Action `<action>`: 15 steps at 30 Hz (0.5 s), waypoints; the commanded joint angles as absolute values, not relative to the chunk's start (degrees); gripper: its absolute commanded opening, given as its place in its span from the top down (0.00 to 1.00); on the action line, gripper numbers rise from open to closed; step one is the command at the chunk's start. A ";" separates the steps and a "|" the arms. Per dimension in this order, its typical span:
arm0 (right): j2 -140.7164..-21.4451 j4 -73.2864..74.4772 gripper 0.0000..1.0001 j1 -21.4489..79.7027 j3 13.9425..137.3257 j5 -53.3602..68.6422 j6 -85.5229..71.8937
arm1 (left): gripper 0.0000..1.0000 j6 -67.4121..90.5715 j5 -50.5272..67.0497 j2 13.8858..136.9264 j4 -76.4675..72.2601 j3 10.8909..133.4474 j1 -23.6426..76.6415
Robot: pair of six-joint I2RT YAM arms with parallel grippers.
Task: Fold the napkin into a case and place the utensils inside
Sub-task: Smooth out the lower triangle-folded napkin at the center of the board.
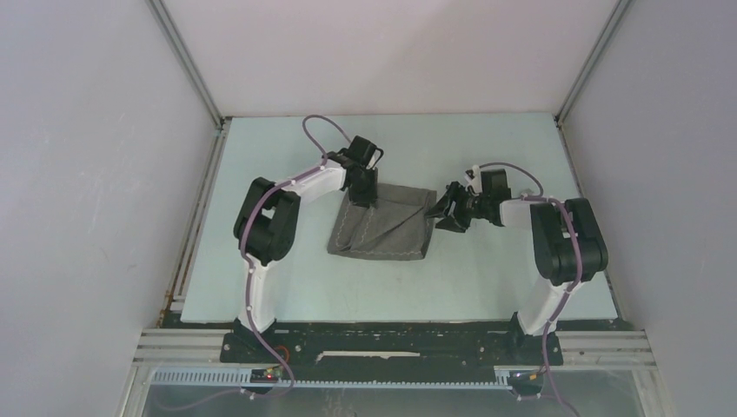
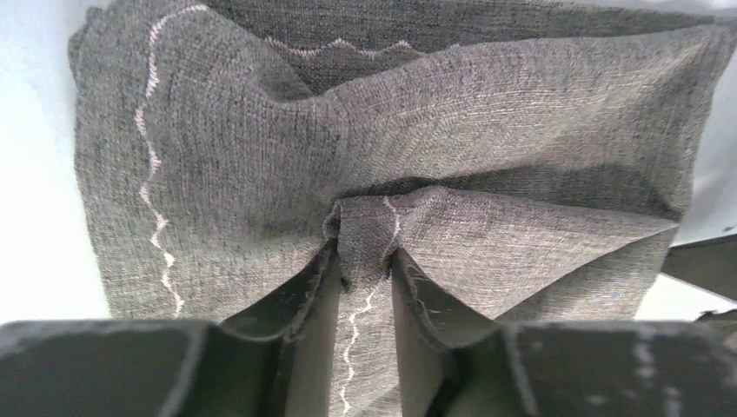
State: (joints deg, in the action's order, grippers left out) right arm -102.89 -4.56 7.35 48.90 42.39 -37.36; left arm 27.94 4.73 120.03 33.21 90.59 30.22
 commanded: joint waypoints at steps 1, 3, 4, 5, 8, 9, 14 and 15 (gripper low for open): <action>-98.19 -2.74 0.32 7.92 45.49 43.54 -35.41 | 0.74 28.83 6.43 117.28 29.07 90.18 30.42; -96.38 -3.17 0.32 7.76 43.44 43.53 -35.65 | 0.82 29.52 5.49 113.96 27.30 87.76 31.04; -95.92 -3.17 0.32 7.69 42.63 43.46 -35.29 | 0.88 29.79 4.75 112.21 26.76 86.61 31.59; -95.73 -3.02 0.32 7.59 42.09 43.40 -35.15 | 0.90 29.94 3.74 110.61 26.57 85.65 32.36; -95.30 -3.92 0.32 7.02 40.03 44.45 -35.39 | 0.92 31.08 1.50 106.45 26.29 83.20 35.77; -94.93 -4.21 0.32 6.84 39.17 44.41 -35.49 | 0.92 31.66 1.02 105.36 26.14 82.55 37.12; -92.18 -4.83 0.32 5.36 36.46 44.52 -35.94 | 0.93 34.40 0.26 102.79 24.79 79.87 44.08; -91.76 -4.78 0.32 5.20 36.28 44.56 -35.96 | 0.93 34.97 0.68 103.28 24.68 79.96 45.23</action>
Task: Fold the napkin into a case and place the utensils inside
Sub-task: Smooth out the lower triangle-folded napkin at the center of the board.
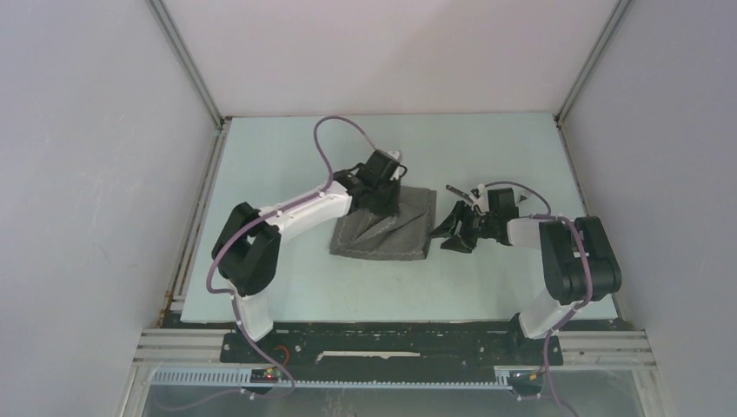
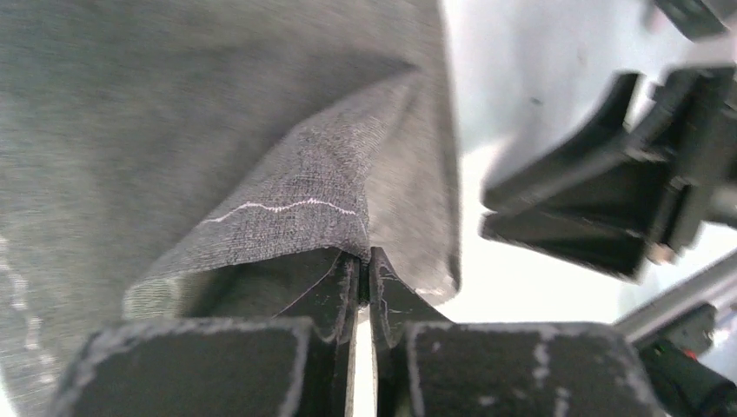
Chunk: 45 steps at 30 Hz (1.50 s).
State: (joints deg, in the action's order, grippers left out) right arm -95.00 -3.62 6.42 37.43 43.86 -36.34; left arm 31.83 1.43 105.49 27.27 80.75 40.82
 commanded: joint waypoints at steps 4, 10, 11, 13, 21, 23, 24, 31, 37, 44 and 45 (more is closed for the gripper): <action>-90.73 -5.13 0.33 5.30 35.52 45.61 -36.42 | 0.93 36.76 1.95 105.73 24.09 80.48 48.77; -89.61 -6.68 0.35 6.38 32.35 45.86 -37.12 | 0.92 38.37 3.87 107.73 23.77 80.66 51.60; -89.80 -6.93 0.36 6.46 31.93 45.99 -37.09 | 0.92 38.48 3.91 107.61 23.63 80.26 51.90; -90.66 -7.86 0.39 6.86 31.29 46.81 -37.22 | 0.88 38.39 4.35 107.63 23.56 79.70 52.26; -90.80 -9.10 0.42 7.54 29.98 48.20 -37.88 | 0.48 39.38 11.68 102.89 23.17 76.68 54.23; -90.25 -8.04 0.42 7.51 29.93 48.33 -37.64 | 0.45 39.94 13.65 98.78 22.19 73.95 54.48; -89.87 -7.98 0.40 7.55 29.90 48.42 -37.69 | 0.43 40.00 13.52 96.60 22.07 72.56 54.47; -87.12 -9.15 0.30 7.47 29.88 48.38 -39.58 | 0.42 40.71 12.06 87.92 22.08 68.18 51.53; -87.44 -10.51 0.23 8.76 30.54 49.19 -40.97 | 0.46 40.22 14.10 92.44 21.99 68.66 47.40; -85.09 -8.70 0.19 6.81 29.36 49.74 -39.75 | 0.54 41.24 14.52 97.64 21.00 71.51 46.97; -83.68 -7.38 0.18 6.29 28.91 49.08 -38.65 | 0.54 41.06 14.45 97.46 21.10 71.29 46.94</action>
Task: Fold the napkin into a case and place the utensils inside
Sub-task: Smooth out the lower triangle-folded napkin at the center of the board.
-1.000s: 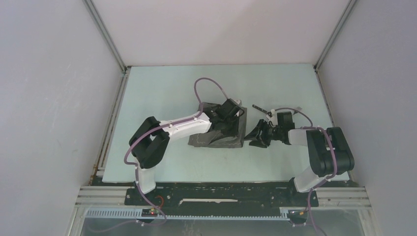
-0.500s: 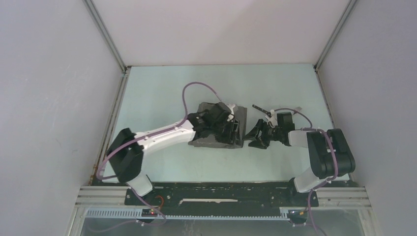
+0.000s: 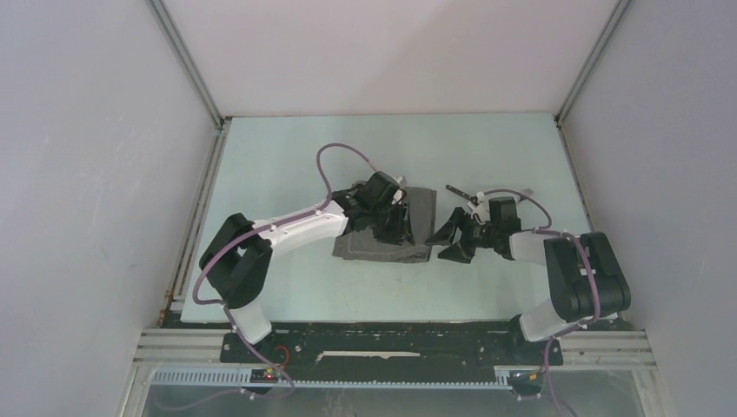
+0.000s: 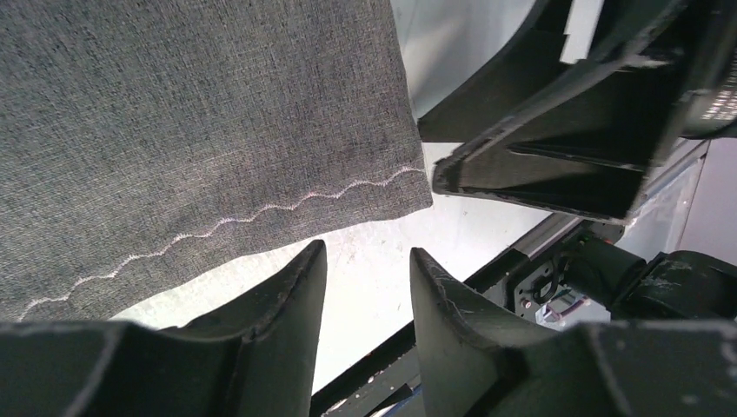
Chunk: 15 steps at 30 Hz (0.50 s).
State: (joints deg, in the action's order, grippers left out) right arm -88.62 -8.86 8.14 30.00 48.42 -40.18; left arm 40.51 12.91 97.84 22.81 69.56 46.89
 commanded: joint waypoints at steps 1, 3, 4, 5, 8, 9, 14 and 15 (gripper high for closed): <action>-82.53 -6.32 0.17 6.20 29.00 48.29 -37.97 | 0.54 40.90 13.85 97.02 21.36 70.79 46.76; -82.31 -6.17 0.15 7.05 30.01 48.24 -38.06 | 0.51 40.74 12.80 96.03 21.32 69.37 45.91; -83.96 -6.33 0.15 7.91 30.95 48.57 -38.32 | 0.49 40.70 12.74 95.65 21.35 68.74 45.17; -85.43 -6.60 0.16 8.78 31.85 49.05 -38.52 | 0.47 40.63 12.97 95.36 21.40 68.18 44.11; -89.39 -10.31 0.16 10.35 32.25 49.19 -40.08 | 0.44 40.13 12.58 93.85 22.35 67.36 40.49; -90.87 -11.28 0.17 10.96 32.56 49.43 -40.56 | 0.44 40.04 12.51 93.04 22.36 67.16 39.16; -94.47 -8.60 0.23 12.84 34.37 47.03 -39.39 | 0.46 39.29 14.47 94.04 22.51 69.81 34.02; -94.39 -7.07 0.26 13.10 34.37 45.74 -38.14 | 0.46 39.41 14.89 94.71 22.43 70.58 33.29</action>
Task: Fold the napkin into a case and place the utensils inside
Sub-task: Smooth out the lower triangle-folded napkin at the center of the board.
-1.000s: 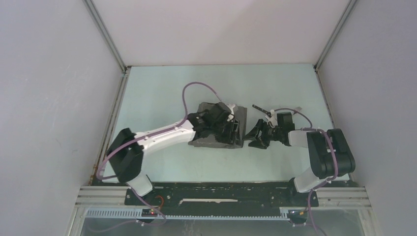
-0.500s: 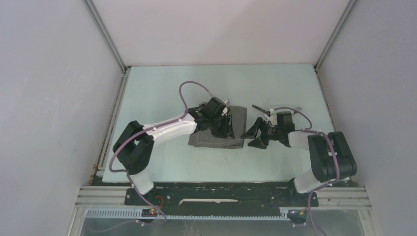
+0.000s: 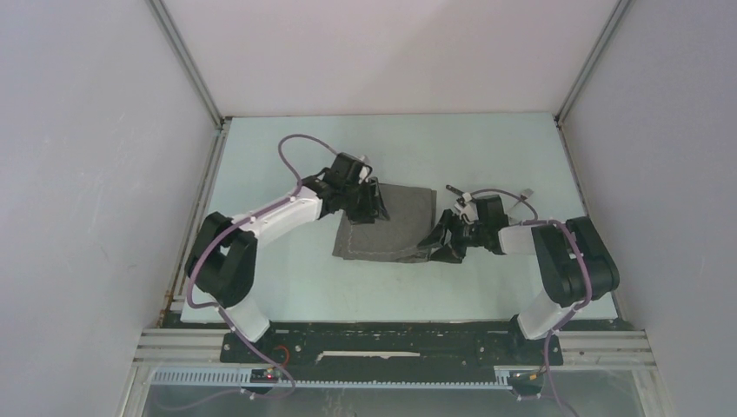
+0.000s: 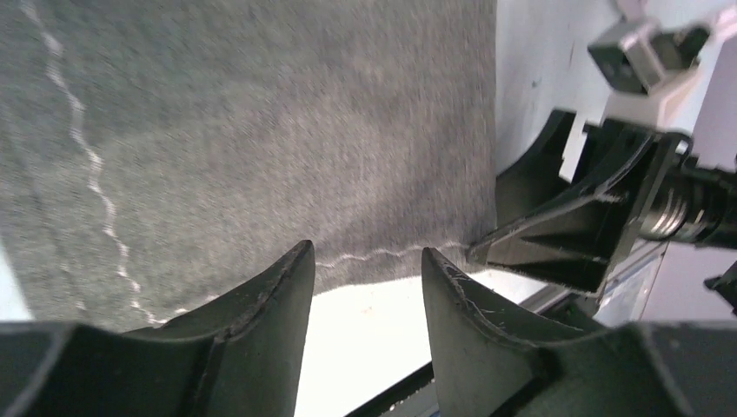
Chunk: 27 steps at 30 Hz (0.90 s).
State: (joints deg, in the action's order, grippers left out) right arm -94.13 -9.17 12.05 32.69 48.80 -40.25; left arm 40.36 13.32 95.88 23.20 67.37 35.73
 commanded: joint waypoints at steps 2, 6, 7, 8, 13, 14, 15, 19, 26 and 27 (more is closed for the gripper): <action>-94.97 -6.03 0.33 13.28 34.01 45.66 -37.90 | 0.48 40.18 15.74 96.31 22.18 72.23 31.94; -95.08 -6.87 0.60 13.52 33.21 45.03 -40.09 | 0.50 43.60 20.11 99.73 20.34 75.39 29.87; -95.16 -7.03 0.66 13.96 33.17 44.77 -40.50 | 0.50 44.31 21.03 100.21 19.69 75.86 29.78; -95.46 -7.35 0.71 14.38 33.25 44.81 -40.95 | 0.50 44.52 21.69 100.54 19.46 76.33 29.94; -94.95 -8.30 0.80 14.55 32.79 45.95 -42.01 | 0.48 43.01 22.33 99.16 19.36 74.78 31.23; -94.52 -8.49 0.68 14.50 32.78 46.68 -42.07 | 0.48 42.39 22.13 98.53 19.42 73.93 31.69; -93.81 -8.41 0.55 14.02 32.78 47.43 -41.93 | 0.48 41.64 21.88 97.88 19.50 72.95 32.18; -90.40 -5.54 0.26 8.41 33.25 47.55 -38.71 | 0.44 37.07 15.60 95.53 21.17 70.79 37.79; -93.25 -4.40 0.35 0.86 39.17 50.06 -37.68 | 0.43 36.40 -3.08 101.40 28.51 79.50 52.92; -94.04 -4.25 0.38 0.59 39.92 50.45 -37.49 | 0.43 35.85 -6.46 102.74 29.89 81.63 54.89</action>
